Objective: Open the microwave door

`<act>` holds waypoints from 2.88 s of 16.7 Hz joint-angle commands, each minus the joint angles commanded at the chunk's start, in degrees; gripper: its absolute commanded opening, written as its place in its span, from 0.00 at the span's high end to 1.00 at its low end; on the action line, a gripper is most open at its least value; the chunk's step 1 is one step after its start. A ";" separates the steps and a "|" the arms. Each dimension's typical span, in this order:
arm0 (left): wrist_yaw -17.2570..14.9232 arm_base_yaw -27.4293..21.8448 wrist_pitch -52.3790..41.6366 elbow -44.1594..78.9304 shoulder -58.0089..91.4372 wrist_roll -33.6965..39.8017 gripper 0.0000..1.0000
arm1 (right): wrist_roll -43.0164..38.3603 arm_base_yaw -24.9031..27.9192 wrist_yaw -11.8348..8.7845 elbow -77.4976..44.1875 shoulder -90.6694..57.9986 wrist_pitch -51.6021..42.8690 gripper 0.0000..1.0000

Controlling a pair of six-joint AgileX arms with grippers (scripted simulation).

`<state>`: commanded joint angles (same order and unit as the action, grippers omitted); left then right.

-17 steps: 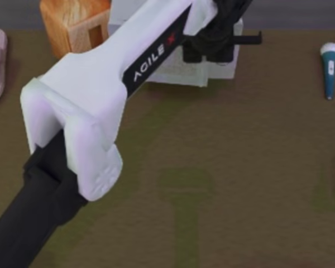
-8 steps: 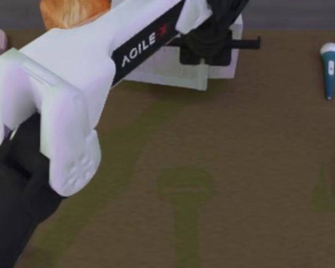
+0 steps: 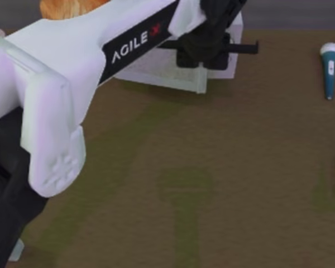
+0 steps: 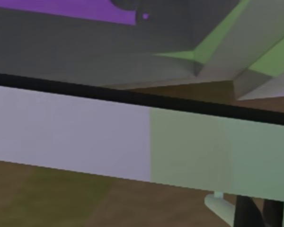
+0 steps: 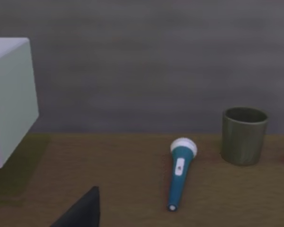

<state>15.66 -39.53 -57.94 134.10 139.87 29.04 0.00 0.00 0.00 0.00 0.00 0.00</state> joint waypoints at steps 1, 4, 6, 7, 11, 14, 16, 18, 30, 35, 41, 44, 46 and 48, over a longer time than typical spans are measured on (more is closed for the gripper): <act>0.00 0.00 0.00 0.00 0.00 0.00 1.00 | 0.00 0.00 0.00 0.00 0.00 0.00 0.00; 0.00 0.00 0.00 0.00 0.00 0.00 1.00 | 0.00 0.00 0.00 0.00 0.00 0.00 0.00; 0.00 0.00 0.00 0.00 0.00 0.00 1.00 | 0.00 0.00 0.00 0.00 0.00 0.00 0.00; 0.00 0.00 0.00 0.00 0.00 0.00 1.00 | 0.00 0.00 0.00 0.00 0.00 0.00 0.00; 0.00 0.00 0.00 0.00 0.00 0.00 1.00 | 0.00 0.00 0.00 0.00 0.00 0.00 0.00; 0.00 0.00 0.00 0.00 0.00 0.00 1.00 | 0.00 0.00 0.00 0.00 0.00 0.00 0.00; 0.00 0.00 0.00 0.00 0.00 0.00 1.00 | 0.00 0.00 0.00 0.00 0.00 0.00 0.00; 0.00 0.00 0.00 0.00 0.00 0.00 1.00 | 0.00 0.00 0.00 0.00 0.00 0.00 0.00; -2.12 0.36 6.02 -11.63 -6.24 -4.58 1.00 | 0.00 0.00 0.00 0.00 0.00 0.00 0.00; -2.78 0.49 7.59 -14.05 -7.92 -5.84 1.00 | 0.00 0.00 0.00 0.00 0.00 0.00 0.00; -2.78 0.49 7.59 -14.05 -7.92 -5.84 1.00 | 0.00 0.00 0.00 0.00 0.00 0.00 0.00; -2.78 0.49 7.59 -14.05 -7.92 -5.84 1.00 | 0.00 0.00 0.00 0.00 0.00 0.00 0.00; -2.78 0.49 7.59 -14.05 -7.92 -5.84 1.00 | 0.00 0.00 0.00 0.00 0.00 0.00 0.00; -2.78 0.49 7.59 -14.05 -7.92 -5.84 1.00 | 0.00 0.00 0.00 0.00 0.00 0.00 0.00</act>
<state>12.88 -39.04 -50.35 120.05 131.94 23.20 0.00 0.00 0.00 0.00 0.00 0.00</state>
